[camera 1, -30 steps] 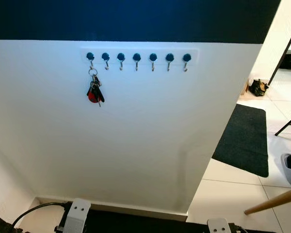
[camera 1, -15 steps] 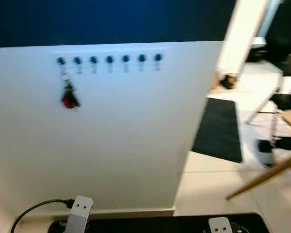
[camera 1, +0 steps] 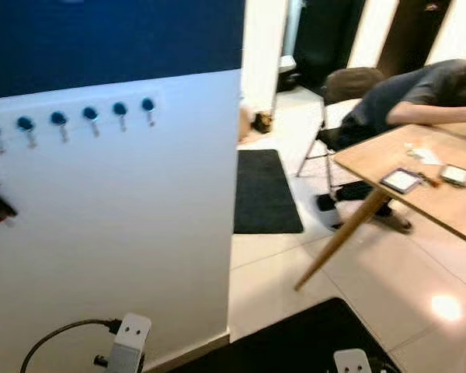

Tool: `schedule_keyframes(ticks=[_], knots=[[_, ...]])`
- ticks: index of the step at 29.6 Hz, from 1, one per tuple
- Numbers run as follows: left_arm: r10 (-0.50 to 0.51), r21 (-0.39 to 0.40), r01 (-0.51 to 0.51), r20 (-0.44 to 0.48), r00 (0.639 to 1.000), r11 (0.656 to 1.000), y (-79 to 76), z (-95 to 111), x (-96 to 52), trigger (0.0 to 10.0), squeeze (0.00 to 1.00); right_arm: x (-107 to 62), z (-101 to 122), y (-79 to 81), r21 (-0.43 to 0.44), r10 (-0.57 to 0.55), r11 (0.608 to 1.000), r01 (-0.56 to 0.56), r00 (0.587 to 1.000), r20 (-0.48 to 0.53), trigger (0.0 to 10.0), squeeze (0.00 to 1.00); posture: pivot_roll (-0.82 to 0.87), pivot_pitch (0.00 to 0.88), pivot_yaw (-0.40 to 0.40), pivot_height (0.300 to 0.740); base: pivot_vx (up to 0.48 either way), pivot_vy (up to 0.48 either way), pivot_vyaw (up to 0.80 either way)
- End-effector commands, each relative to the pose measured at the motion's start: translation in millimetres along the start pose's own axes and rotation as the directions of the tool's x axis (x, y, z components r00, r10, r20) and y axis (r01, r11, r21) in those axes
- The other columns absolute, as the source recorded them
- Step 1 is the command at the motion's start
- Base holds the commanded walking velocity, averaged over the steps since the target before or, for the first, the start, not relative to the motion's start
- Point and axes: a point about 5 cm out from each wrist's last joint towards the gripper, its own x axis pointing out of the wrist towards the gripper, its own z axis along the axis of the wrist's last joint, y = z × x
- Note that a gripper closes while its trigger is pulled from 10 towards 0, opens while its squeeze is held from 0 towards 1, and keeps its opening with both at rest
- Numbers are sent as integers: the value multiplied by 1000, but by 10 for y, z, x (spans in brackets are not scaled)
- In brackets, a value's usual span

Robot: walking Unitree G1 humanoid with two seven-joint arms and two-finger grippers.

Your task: Hang keys on a hook

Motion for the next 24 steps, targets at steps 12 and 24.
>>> schedule_keyframes(ticks=[12,24], knots=[[-1,4,1,-15,1000,1000,-24,-51,9,10000,0,-35,-75,18,0,4,1000,-4,1000,-22,10000,0,45,145,61,740,0,0,-800],[0,4,0,-16,1000,1000,-26,-57,12,10000,0,-31,-76,19,-4,5,1000,-5,1000,-21,10000,0,44,143,58,740,0,0,-800]])
